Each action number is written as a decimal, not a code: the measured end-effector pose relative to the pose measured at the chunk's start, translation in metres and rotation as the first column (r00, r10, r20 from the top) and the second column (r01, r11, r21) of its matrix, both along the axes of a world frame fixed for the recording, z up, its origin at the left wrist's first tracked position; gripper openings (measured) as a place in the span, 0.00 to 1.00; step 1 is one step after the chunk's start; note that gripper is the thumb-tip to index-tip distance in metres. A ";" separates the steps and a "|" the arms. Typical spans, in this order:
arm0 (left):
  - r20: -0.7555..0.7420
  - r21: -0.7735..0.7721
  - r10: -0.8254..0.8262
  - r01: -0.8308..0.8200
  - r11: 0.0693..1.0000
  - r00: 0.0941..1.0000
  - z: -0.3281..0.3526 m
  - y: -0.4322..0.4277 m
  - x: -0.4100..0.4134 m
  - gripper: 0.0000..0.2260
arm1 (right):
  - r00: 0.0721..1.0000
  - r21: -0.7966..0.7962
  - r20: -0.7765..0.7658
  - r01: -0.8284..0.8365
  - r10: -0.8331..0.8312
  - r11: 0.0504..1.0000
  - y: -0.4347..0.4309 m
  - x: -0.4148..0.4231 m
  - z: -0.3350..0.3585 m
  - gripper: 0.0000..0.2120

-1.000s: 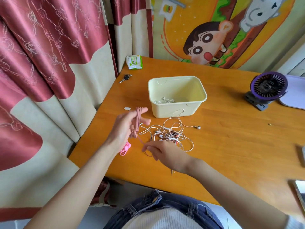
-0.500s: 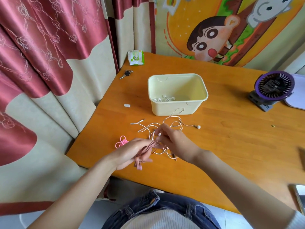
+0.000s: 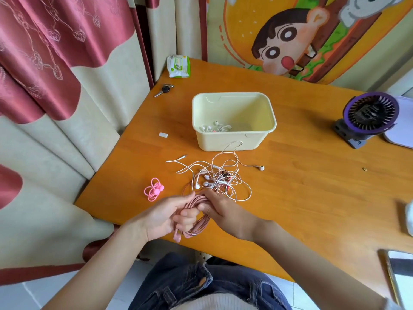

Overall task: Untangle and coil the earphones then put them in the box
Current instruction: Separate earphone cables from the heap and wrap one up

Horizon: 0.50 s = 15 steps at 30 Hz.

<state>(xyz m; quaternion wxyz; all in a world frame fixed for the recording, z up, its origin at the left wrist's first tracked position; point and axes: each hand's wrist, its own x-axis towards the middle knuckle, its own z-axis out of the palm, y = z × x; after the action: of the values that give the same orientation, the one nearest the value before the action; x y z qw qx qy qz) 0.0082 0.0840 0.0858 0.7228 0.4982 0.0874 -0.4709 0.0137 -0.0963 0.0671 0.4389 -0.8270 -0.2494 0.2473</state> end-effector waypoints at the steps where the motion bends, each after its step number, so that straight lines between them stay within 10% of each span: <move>1: 0.021 0.021 -0.008 0.007 1.000 1.000 0.002 -0.002 -0.001 0.18 | 1.000 -0.016 -0.021 -0.010 0.009 1.000 -0.001 0.000 -0.002 0.08; 11: -0.056 -0.168 0.459 -0.461 0.871 0.887 -0.001 -0.009 -0.022 0.08 | 0.888 0.174 -0.437 0.242 -0.145 0.955 0.019 0.007 -0.009 0.11; 15: -0.029 -0.052 0.406 -0.407 0.912 0.914 -0.002 0.001 -0.016 0.11 | 0.880 0.125 -0.412 0.313 -0.238 0.942 0.034 0.012 -0.015 0.12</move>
<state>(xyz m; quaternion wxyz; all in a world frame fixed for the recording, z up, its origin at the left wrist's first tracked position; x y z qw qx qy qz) -0.0083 0.0850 0.0837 0.8180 0.4441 0.1818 -0.3172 0.0256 -0.0621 0.0522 0.5866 -0.7427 -0.0584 0.3176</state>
